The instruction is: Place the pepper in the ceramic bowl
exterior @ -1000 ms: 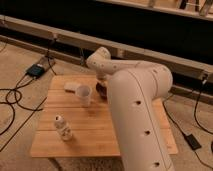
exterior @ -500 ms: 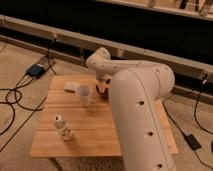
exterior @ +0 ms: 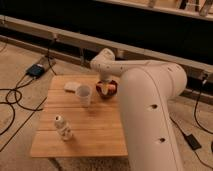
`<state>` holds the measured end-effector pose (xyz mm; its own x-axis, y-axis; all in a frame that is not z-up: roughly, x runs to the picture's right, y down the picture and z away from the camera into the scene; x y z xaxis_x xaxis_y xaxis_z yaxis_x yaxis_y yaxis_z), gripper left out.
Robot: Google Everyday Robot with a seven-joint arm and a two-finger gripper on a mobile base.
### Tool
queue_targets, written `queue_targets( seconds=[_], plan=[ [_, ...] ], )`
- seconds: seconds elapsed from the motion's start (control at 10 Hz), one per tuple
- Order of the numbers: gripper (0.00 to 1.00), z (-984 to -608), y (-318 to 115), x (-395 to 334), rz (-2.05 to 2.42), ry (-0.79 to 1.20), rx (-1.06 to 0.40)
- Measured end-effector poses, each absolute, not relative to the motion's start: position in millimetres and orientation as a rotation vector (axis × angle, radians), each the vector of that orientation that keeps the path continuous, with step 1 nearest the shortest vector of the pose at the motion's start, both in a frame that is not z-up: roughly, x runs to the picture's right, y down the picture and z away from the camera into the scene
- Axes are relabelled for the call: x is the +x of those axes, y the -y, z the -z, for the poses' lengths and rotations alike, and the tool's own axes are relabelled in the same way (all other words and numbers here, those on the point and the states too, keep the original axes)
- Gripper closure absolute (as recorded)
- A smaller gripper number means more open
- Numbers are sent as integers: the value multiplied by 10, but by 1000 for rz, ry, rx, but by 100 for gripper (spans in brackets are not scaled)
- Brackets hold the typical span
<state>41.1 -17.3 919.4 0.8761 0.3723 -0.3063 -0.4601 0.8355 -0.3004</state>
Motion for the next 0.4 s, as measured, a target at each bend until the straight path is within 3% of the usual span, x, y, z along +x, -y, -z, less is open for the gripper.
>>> queue_targets(
  seconds=[0.4],
  plan=[
    [20,-9120,137,497,-482,-257,-369]
  ],
)
